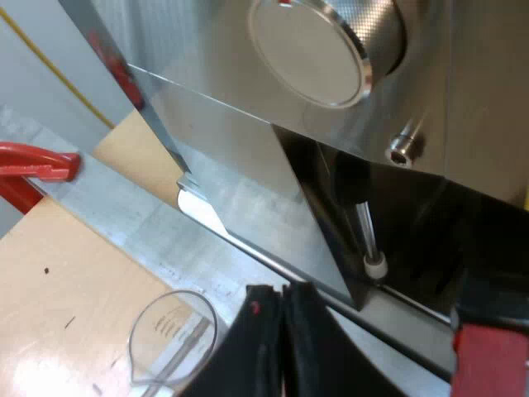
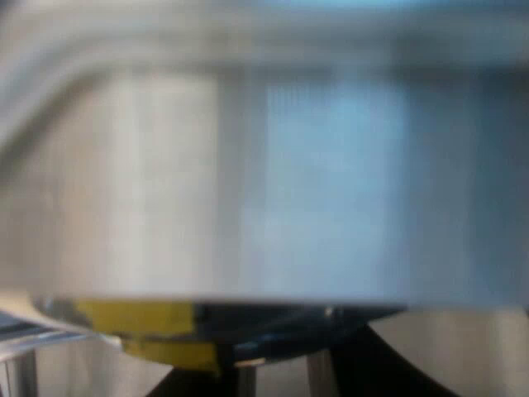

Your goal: Put the handle in the coffee machine

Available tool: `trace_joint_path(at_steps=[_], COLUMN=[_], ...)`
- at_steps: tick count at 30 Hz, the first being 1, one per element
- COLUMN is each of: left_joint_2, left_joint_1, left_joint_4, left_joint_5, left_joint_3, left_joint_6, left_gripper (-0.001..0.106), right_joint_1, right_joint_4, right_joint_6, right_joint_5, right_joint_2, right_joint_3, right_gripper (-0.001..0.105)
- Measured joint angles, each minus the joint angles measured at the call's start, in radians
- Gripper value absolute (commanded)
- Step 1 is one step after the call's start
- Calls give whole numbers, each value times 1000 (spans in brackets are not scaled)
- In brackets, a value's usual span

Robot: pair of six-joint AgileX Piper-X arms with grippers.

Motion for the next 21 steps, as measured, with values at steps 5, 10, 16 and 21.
trace_joint_path(at_steps=[5,10,16,21], left_joint_2=[59,173,242,264], left_joint_1=[-11,-11,-11,-11], left_joint_4=[3,101,243,298], left_joint_5=[-34,-85,-133,-148], left_joint_3=[-27,-117,-158,-158], left_joint_6=[0,19,118,174], left_gripper=[1,1,1,1], right_joint_1=[0,0,0,2], right_joint_4=[-76,-83,-85,-85], right_joint_6=[3,2,2,2], right_joint_5=[6,9,9,9], right_joint_2=[50,51,51,51], right_joint_3=[-14,-15,-15,-15], right_gripper=[20,20,20,20])
